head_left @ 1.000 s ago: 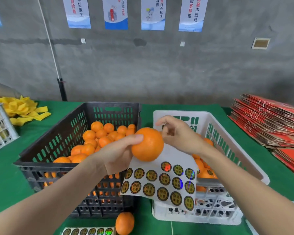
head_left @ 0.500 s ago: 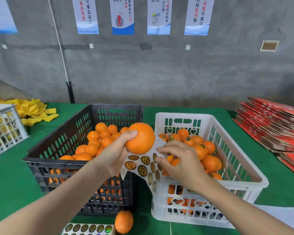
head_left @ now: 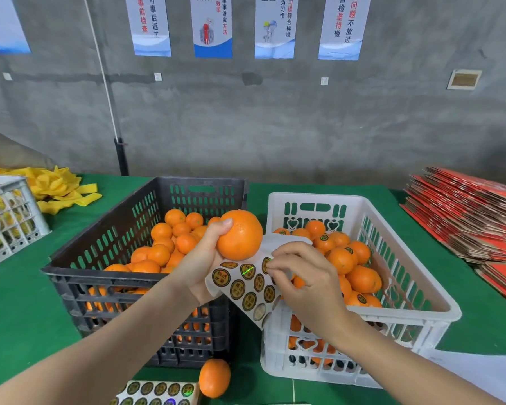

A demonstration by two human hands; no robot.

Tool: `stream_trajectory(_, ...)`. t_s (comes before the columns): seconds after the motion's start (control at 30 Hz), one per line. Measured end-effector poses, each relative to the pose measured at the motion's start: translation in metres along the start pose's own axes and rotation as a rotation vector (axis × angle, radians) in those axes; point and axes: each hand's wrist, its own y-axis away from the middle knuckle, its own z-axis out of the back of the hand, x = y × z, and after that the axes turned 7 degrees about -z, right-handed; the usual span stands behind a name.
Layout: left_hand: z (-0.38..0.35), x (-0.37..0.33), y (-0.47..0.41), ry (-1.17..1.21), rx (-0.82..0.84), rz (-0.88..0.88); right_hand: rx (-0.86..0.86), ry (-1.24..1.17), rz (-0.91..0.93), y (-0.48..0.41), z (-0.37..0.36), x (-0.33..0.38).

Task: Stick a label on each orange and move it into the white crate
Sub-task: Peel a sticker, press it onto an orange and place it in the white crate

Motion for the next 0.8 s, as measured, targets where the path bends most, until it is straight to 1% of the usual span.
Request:
stream_trajectory(0.07,0.003,0.0,0.0,-0.001,-0.007,0.021,0.037,-0.016,-0.087,0.001,-0.002,0.002)
stream_trajectory(0.1,0.004,-0.001,0.0,-0.008,0.008,0.031,0.054,-0.018,-0.096,0.0,-0.002,0.002)
stream_trajectory(0.23,0.006,-0.005,0.002,-0.028,0.069,0.093,0.045,-0.018,0.043,-0.001,-0.001,0.001)
stream_trajectory(0.3,0.006,-0.004,0.002,-0.015,0.075,0.109,0.021,-0.03,0.066,-0.001,0.0,0.001)
stream_trajectory(0.4,0.008,-0.002,0.002,-0.009,0.054,0.068,0.031,-0.052,0.081,0.003,-0.001,0.0)
stream_trajectory(0.5,0.01,-0.002,0.002,-0.011,0.034,0.067,0.096,-0.112,-0.013,0.005,-0.002,-0.001)
stream_trajectory(0.57,0.011,-0.002,0.002,-0.05,0.057,0.087,0.139,-0.139,-0.026,0.004,-0.002,-0.001)
stream_trajectory(0.67,0.012,0.0,0.002,-0.064,0.092,0.095,0.139,-0.164,-0.005,0.003,-0.002,0.0)
stream_trajectory(0.77,0.011,-0.001,0.002,-0.003,0.095,0.054,0.138,-0.198,-0.038,0.003,0.002,0.002)
stream_trajectory(0.8,0.011,-0.001,0.002,0.016,0.088,0.041,0.149,-0.224,-0.079,0.004,0.003,0.002)
